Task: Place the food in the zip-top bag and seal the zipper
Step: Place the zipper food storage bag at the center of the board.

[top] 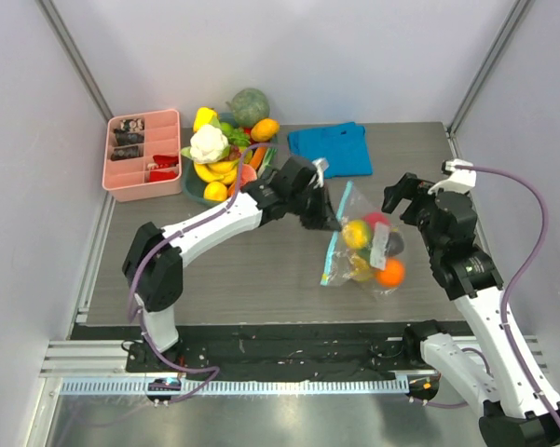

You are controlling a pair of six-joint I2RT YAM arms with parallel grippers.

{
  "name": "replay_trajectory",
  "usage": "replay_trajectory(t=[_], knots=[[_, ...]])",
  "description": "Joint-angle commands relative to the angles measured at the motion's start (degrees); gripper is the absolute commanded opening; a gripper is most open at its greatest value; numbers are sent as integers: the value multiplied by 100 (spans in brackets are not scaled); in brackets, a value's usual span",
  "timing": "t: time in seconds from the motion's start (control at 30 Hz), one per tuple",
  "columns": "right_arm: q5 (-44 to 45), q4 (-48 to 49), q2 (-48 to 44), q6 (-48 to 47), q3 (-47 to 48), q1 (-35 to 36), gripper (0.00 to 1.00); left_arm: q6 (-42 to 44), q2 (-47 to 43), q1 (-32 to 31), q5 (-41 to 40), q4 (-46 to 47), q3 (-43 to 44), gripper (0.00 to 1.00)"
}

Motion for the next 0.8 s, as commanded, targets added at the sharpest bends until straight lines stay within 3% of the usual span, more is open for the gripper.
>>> replay_trajectory(t=[0.0,0.1,0.17,0.47,0.57,0.6,0.67,0.7,0.77], knots=[[-585,-17,245,-284,-13,-22,100,-296,52,415,3,379,-1306,0],[-999,-175,342,-539,-22,-31,100,-367,-245,750,-76,502,-2045,0],[-1305,-211,307,-671,-66,-31,100,192,-474,768,-303,441,-2238,0],[-1870,-184,386,-900,-268,-31,100,1416,-1274,725,-814,28,-2389,13],[-1887,-254,334,-1014,-251,-40,100,1935,-1537,725,-911,-323,-2380,35],[-1913,-289,342,-1049,-216,-40,100,2058,-1652,725,-885,-377,-2398,56],[-2089,-404,342,-1146,-163,-40,100,2331,-2028,725,-937,-517,-2450,76],[-2168,-439,360,-1172,-67,-40,100,2427,-2161,716,-972,-552,-2442,97],[-2361,-562,386,-1190,30,-75,100,2761,-2555,733,-1157,-632,-2337,100]])
